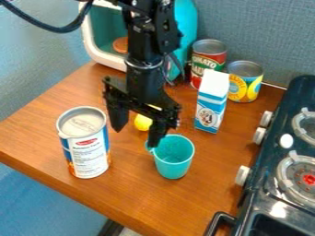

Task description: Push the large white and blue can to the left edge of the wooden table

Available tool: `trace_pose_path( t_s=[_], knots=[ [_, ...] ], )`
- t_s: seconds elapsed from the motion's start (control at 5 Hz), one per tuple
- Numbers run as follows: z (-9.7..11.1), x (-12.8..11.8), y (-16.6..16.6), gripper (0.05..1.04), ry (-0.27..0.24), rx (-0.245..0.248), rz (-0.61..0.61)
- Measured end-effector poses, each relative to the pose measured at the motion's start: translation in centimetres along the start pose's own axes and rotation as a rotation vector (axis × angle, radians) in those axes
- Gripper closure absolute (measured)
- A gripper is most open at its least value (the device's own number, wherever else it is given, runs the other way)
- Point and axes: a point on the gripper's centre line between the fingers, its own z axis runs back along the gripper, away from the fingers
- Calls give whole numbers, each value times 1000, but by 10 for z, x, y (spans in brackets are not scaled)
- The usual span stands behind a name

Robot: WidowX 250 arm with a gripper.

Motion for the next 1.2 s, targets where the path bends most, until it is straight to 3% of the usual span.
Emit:
trace_pose_path(
  t_s=[0.8,1.0,1.2],
  knots=[
    [-33,-15,15,93,113,-10,-51],
    [-43,-18,22,91,171,29,-38],
    [-48,-14,43,88,224,106,-7]
  ],
)
